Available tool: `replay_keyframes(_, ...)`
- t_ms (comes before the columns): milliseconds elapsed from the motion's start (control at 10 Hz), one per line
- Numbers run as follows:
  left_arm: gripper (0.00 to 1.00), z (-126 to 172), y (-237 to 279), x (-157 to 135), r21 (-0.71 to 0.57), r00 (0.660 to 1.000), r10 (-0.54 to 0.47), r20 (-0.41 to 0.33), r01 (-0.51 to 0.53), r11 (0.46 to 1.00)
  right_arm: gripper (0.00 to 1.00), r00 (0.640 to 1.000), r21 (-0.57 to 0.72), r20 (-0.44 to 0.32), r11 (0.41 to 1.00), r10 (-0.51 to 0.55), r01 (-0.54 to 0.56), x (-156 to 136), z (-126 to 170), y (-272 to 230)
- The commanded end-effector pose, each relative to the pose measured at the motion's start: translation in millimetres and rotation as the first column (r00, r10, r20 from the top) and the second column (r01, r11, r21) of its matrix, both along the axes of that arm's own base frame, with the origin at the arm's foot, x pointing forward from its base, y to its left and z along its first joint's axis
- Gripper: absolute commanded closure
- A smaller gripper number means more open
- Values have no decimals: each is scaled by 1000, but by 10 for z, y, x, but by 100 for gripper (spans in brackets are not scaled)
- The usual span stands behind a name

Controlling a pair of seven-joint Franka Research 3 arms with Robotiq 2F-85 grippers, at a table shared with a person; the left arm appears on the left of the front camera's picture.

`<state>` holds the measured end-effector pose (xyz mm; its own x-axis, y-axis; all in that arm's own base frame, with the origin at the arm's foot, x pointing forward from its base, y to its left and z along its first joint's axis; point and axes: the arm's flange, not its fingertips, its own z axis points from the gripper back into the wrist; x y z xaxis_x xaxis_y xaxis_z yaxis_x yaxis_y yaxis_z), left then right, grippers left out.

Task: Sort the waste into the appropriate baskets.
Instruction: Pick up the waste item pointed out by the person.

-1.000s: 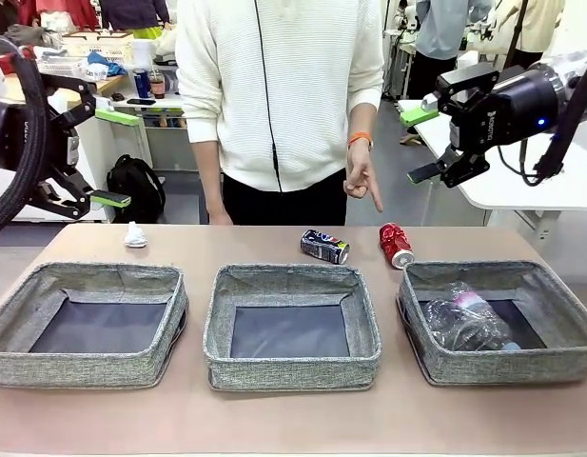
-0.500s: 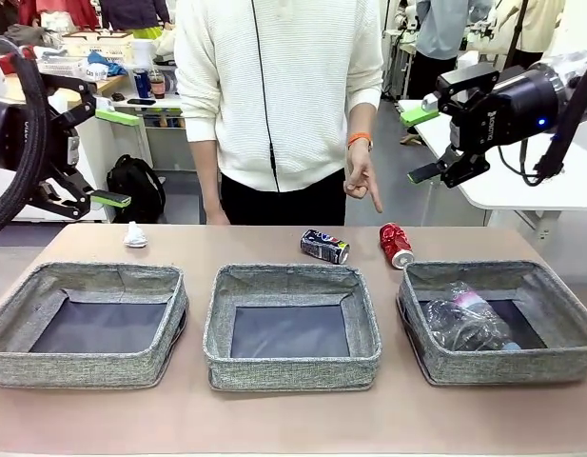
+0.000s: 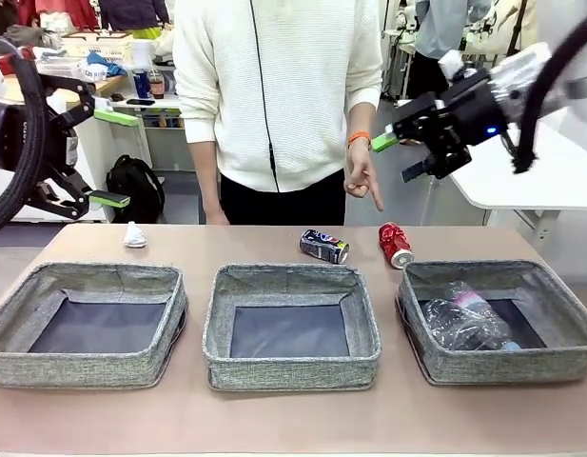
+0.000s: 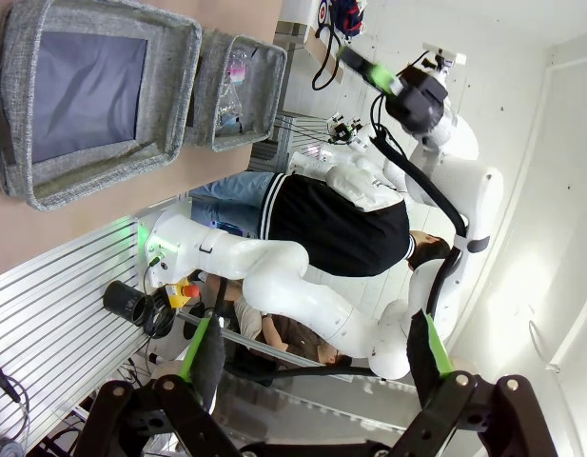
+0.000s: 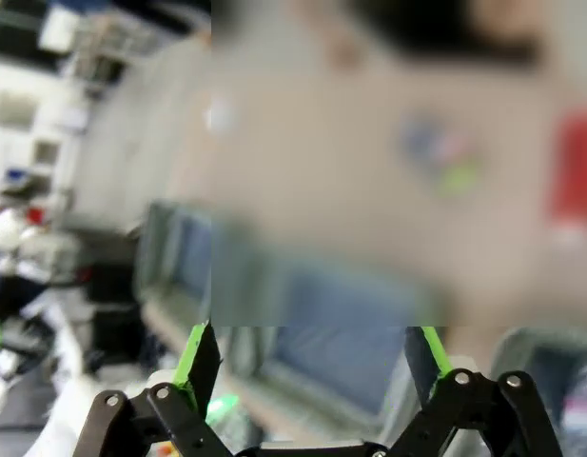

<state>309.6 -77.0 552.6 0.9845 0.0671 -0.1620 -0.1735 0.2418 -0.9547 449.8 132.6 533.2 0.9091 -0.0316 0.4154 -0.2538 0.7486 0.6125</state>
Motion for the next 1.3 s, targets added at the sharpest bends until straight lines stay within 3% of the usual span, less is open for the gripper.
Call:
replay_keyframes(0,0,31,-20,-1,-23,1000,3,-9,-3,1000,0,707,-651,410,358,-576,669,285,-163,6)
replay_keyframes(100,0,31,-20,-1,-23,1000,3,-9,-3,1000,0,696,-664,416,327,-585,672,280,-179,-73)
replay_keyframes(200,0,31,-20,-1,-23,1000,3,-9,-3,1000,0,667,-626,380,353,-641,695,252,-160,-167)
replay_keyframes(300,0,31,-20,-1,-23,1000,3,-9,-3,1000,0,973,-213,183,961,-137,175,277,-131,-81)
replay_keyframes(400,0,31,-20,-1,-23,1000,3,-9,-3,1000,0,973,-213,183,961,-137,175,277,-131,-81)
replay_keyframes(500,0,31,-20,-1,-23,1000,3,-9,-3,1000,0,938,-284,265,911,-226,300,308,-184,-190)
replay_keyframes(700,0,31,-20,-1,-23,1000,3,-9,-3,1000,0,978,-502,97,839,-186,210,513,-222,-117)
replay_keyframes(1000,0,31,-20,-1,-23,1000,3,-9,-3,1000,0,983,-575,-159,818,-89,-19,908,-575,-37)
replay_keyframes(1200,0,31,-20,-1,-23,1000,3,-9,-3,1000,0,976,-553,-193,833,-98,-26,1190,-892,-22)
